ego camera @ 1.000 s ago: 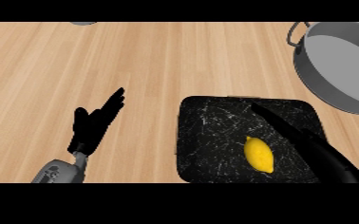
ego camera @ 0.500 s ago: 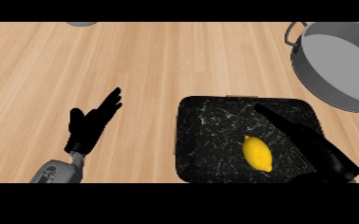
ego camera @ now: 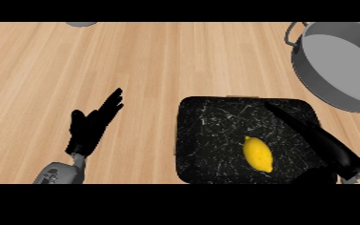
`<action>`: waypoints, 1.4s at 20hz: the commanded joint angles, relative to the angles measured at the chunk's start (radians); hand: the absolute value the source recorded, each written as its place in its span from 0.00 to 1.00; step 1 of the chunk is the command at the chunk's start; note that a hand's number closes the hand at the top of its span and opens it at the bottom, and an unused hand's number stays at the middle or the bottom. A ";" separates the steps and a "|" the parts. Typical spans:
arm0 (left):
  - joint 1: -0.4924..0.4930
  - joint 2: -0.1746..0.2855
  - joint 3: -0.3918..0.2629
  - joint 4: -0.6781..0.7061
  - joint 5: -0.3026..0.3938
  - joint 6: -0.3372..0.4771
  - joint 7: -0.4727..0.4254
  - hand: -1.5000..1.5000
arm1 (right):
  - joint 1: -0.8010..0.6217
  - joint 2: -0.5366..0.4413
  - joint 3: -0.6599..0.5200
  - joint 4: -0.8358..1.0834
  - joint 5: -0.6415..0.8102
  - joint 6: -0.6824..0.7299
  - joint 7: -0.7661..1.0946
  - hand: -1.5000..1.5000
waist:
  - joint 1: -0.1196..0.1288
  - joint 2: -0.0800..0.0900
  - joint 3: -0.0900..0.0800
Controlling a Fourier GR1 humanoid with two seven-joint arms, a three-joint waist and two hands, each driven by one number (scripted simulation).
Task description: Pick the lemon from the tray and place it in the pot
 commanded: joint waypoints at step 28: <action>0.054 -0.101 0.031 -0.017 -0.098 -0.034 0.024 0.50 | -0.019 0.286 0.003 0.509 0.105 0.074 -0.463 1.00 | 0.013 0.006 -0.001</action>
